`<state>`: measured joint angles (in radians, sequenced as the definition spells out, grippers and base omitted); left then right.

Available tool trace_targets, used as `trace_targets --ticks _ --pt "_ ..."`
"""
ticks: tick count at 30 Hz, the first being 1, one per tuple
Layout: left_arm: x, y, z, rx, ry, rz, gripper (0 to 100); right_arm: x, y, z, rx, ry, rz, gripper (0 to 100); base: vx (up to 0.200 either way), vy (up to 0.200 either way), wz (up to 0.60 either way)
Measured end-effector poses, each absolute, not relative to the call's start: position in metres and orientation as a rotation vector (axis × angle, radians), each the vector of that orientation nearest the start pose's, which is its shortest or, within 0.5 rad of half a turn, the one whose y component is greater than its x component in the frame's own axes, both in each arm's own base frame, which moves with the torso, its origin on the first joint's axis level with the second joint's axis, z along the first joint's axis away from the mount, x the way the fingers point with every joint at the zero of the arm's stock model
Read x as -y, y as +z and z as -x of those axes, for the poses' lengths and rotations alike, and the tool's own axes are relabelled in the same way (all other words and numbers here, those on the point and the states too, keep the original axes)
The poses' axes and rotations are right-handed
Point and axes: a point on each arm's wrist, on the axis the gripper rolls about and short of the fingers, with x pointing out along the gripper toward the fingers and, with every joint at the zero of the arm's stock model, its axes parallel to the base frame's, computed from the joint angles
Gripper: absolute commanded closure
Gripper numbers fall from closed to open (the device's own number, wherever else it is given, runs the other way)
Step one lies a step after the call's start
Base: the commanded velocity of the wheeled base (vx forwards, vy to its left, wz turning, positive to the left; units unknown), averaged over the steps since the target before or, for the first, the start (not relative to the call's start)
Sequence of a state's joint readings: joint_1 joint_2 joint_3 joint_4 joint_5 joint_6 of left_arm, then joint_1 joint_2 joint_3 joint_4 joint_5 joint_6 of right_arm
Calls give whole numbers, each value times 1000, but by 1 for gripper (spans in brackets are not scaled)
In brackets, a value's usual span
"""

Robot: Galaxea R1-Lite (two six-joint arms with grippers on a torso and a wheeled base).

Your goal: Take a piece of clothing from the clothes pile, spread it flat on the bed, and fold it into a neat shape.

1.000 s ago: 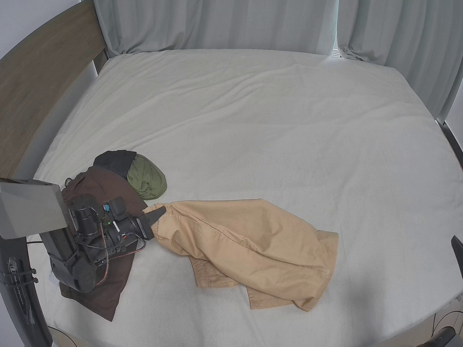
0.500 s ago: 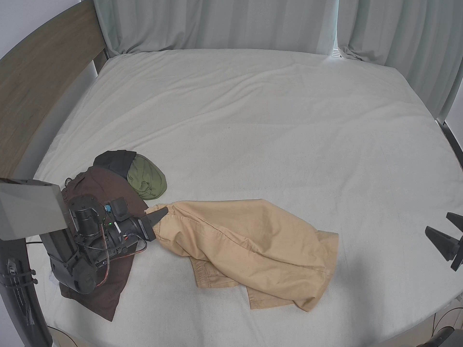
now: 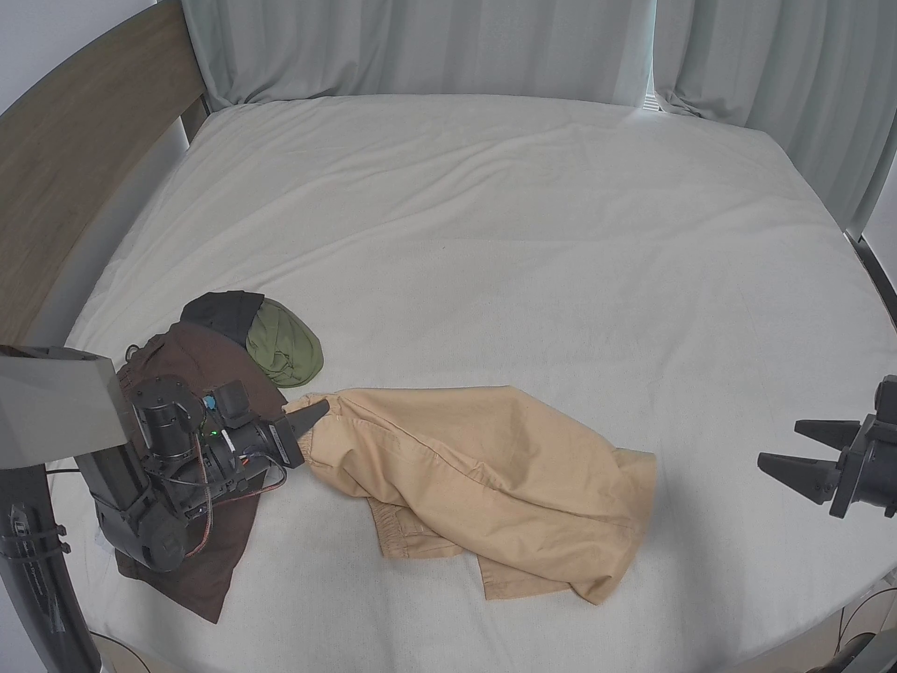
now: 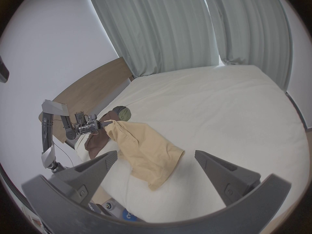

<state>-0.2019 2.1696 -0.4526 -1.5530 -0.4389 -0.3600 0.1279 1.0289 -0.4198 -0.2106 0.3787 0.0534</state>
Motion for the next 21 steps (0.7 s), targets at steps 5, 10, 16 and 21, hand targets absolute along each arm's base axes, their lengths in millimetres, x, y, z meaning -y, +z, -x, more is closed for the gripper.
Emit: trace_targets --ticks 5,10,16,21 --pt "73 48 -309 -278 -603 366 100 -26 175 -133 -437 500 -150 0 0 0 0" --pt "73 48 -309 -278 -603 367 100 -28 166 -142 -473 504 -175 0 0 0 0" --pt "73 47 -310 -278 -601 367 100 -30 151 -152 -516 537 -191 0 0 0 0" --pt "72 47 -310 -280 -598 367 100 -32 140 -158 -552 547 -200 0 0 0 0"
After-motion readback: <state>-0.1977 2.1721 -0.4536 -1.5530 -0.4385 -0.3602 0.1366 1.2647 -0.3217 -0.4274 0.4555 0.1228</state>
